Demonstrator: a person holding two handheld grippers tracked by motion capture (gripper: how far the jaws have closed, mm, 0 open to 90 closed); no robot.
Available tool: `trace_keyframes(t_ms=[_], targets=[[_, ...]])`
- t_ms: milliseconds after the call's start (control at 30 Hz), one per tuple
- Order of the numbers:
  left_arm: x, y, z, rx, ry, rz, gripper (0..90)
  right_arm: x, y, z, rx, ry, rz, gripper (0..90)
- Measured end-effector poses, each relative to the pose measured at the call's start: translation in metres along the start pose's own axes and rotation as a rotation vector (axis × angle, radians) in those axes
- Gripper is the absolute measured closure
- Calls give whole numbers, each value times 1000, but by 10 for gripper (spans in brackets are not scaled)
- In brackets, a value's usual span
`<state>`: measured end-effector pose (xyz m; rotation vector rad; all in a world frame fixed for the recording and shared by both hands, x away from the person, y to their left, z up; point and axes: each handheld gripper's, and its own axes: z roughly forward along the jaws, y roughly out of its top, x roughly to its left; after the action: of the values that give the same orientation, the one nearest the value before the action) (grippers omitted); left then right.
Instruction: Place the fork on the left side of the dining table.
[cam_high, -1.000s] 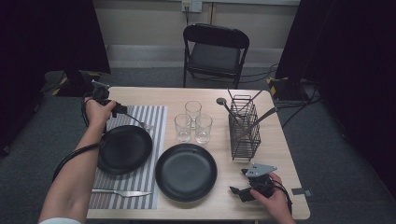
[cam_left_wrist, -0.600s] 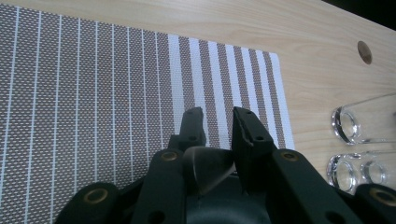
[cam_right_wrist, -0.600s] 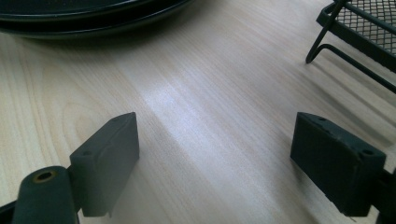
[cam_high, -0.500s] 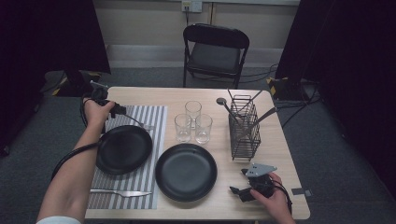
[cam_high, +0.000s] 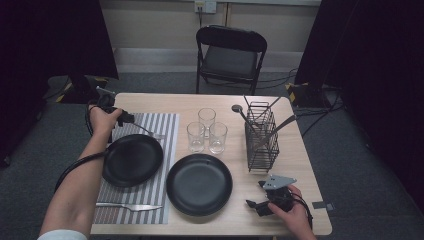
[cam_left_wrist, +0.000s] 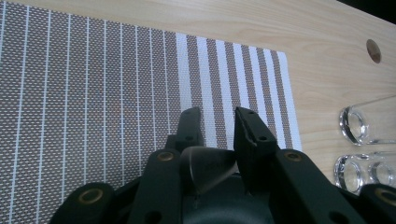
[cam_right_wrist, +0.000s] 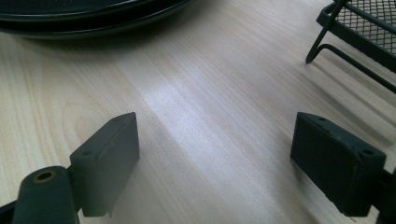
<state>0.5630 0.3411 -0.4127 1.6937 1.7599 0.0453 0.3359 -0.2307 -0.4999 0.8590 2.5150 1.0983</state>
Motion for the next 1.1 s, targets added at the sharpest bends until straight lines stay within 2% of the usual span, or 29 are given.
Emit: trace_keyframes(t_ms=[200, 500, 567, 667, 733, 800, 833, 867, 933, 1000, 1100], targets=[[3, 0, 1, 7, 14, -2, 705, 0, 0, 0, 1, 1, 2, 146], [8, -2, 3, 8, 12, -23, 685, 0, 0, 0, 0, 0, 1, 146], [8, -2, 3, 9, 9, -23, 683, 0, 0, 0, 1, 0, 1, 146], [10, -1, 1, 11, 37, -22, 676, 0, 0, 0, 1, 0, 1, 146], [12, -1, 0, 19, 32, -12, 668, 0, 0, 0, 1, 0, 1, 146], [12, -2, -1, 18, 42, -29, 659, 0, 0, 0, 0, 0, 1, 146], [14, -2, -1, 21, 34, -26, 653, 0, 0, 0, 1, 0, 1, 146], [14, -3, -1, 16, 36, -40, 648, 0, 0, 0, 0, 0, 0, 146], [16, -3, -2, 33, 32, -24, 637, 0, 0, 0, 1, 0, 1, 146], [15, -3, -1, 25, 35, -42, 632, 0, 0, 0, 0, 0, -1, 146], [16, -3, -2, 23, 40, -47, 618, 0, 0, 0, 0, 0, 0, 146]])
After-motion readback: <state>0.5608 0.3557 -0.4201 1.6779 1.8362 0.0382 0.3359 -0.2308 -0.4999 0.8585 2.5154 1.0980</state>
